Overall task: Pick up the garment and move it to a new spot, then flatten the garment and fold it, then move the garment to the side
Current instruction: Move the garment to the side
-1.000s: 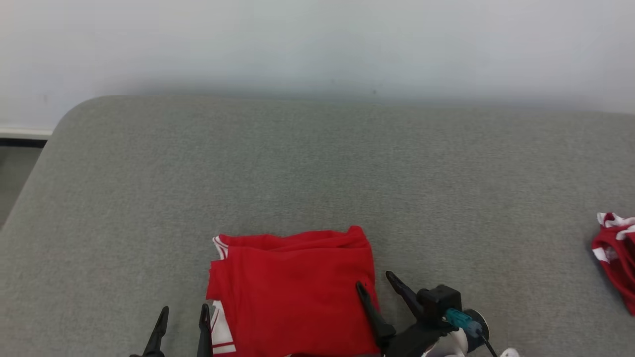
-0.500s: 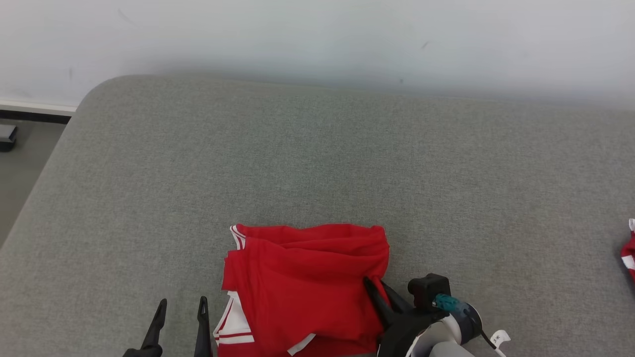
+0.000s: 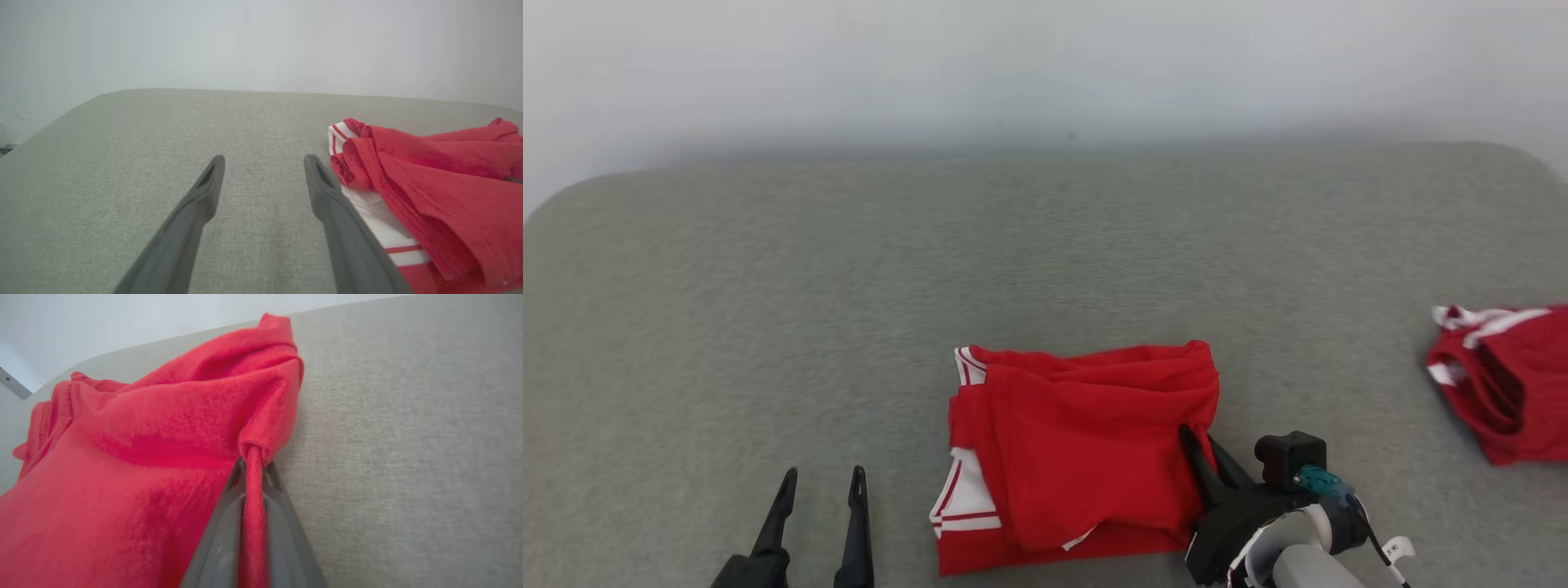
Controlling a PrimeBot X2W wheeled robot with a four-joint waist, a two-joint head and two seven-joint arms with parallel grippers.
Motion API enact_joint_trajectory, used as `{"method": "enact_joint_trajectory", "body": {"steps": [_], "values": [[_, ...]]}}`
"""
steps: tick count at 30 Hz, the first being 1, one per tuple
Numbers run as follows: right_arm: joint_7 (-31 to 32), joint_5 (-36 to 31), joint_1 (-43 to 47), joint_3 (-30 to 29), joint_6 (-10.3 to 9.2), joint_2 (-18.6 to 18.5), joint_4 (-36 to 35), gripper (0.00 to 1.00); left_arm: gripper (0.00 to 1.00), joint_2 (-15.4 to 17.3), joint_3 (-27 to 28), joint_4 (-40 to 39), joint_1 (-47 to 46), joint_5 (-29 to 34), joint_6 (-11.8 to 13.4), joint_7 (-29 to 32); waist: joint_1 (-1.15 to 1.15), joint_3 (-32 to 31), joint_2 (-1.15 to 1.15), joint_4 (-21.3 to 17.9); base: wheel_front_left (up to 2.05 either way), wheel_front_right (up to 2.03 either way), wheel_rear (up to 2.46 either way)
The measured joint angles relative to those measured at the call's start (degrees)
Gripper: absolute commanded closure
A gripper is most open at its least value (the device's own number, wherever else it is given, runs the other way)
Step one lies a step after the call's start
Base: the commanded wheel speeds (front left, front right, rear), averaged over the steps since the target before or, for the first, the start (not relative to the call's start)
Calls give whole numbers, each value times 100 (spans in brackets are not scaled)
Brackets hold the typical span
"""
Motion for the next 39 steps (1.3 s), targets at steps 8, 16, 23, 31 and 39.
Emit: {"method": "enact_joint_trajectory", "body": {"steps": [8,16,23,31,39], "values": [[0,-46,65,-209,0,-33,-242,100,0,0,-166,23,-313,159,-160,1,0,47,0,-996,0,0,0],[0,42,138,-238,-1,13,-391,100,0,-7,-383,68,-626,278,-296,0,0,154,0,-2071,0,0,0],[-1,63,220,-323,-1,9,-568,100,0,-8,-487,94,-783,307,-356,0,-1,269,0,-2838,0,0,0],[-1,-37,172,-534,-1,-37,-860,100,0,-10,-600,269,-938,408,-408,0,-1,541,0,-3186,0,0,0],[0,-142,-634,-185,-1,-87,-1063,100,0,-7,-498,221,-955,504,-446,0,0,829,0,-3214,0,0,0]]}}
